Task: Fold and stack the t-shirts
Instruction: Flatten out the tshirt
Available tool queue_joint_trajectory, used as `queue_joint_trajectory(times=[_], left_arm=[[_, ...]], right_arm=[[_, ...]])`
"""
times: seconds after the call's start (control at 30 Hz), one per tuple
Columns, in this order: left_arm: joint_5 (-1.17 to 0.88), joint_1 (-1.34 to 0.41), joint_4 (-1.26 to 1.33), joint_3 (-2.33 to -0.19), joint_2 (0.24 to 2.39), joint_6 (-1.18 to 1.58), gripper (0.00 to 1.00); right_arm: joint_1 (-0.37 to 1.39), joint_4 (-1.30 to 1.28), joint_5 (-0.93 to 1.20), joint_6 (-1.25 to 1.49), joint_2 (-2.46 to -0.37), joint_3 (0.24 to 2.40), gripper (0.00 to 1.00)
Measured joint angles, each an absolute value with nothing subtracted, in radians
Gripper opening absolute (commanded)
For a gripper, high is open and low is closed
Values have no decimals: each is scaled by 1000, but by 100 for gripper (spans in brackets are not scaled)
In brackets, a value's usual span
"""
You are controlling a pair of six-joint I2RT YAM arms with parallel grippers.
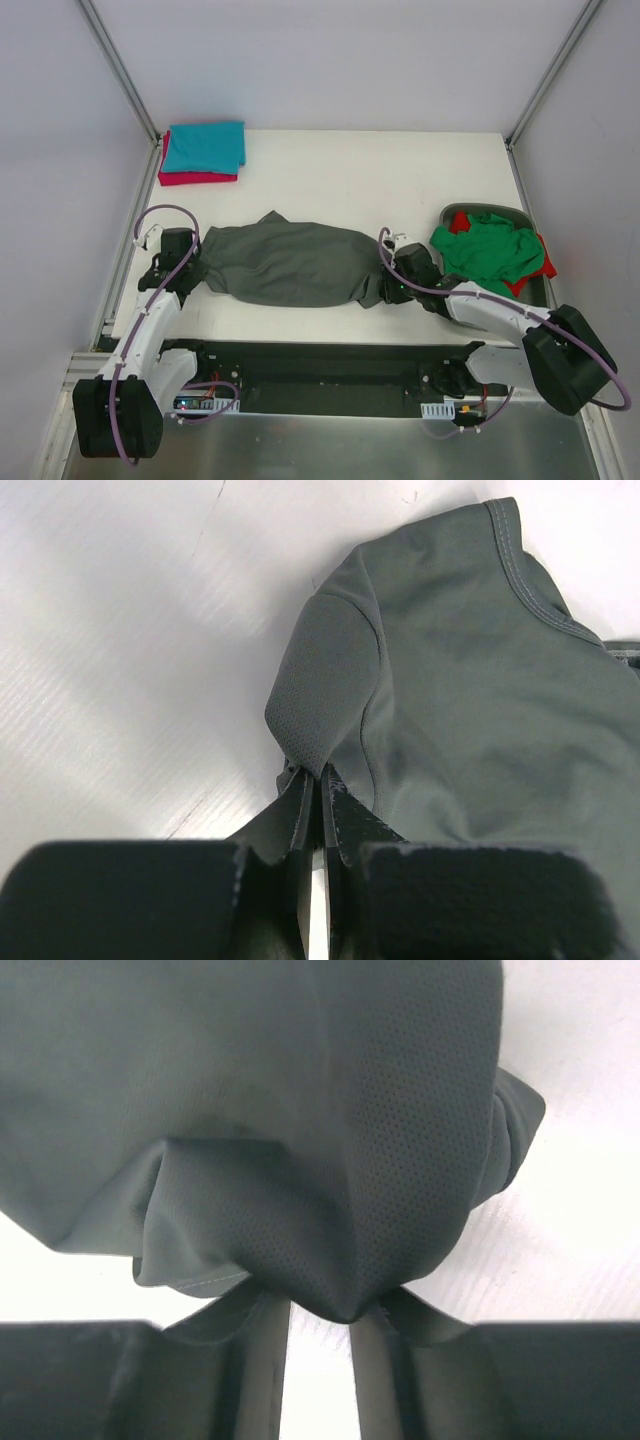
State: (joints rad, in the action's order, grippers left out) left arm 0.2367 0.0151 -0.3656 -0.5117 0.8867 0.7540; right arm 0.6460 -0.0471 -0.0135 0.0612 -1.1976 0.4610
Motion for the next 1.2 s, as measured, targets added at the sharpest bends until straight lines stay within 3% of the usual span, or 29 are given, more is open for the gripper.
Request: queue_joint_trajectory(times=[0.1,0.2,0.33,0.6,0.97,1.2], left_arm=[[237,15,-366,-513,888,751,0],[237,15,-372,-521,886,748,0],[235,15,-409,-561,847,746,0],[217,15,-490,-736,666,775,0],[276,15,-617,-1250,611,765,0],[316,15,-664,-1365,586,747,0]], right_arm=[[646,-45,19,60,-1201,461,10],[646,-68,45,66,-1164,461,8],[646,-128,65,74,-949,460,1],[646,-264,80,78,-491,502,1],[646,-604,-30,2,-474,1084,1],[646,-676,-55,-27,-414,1134,1]])
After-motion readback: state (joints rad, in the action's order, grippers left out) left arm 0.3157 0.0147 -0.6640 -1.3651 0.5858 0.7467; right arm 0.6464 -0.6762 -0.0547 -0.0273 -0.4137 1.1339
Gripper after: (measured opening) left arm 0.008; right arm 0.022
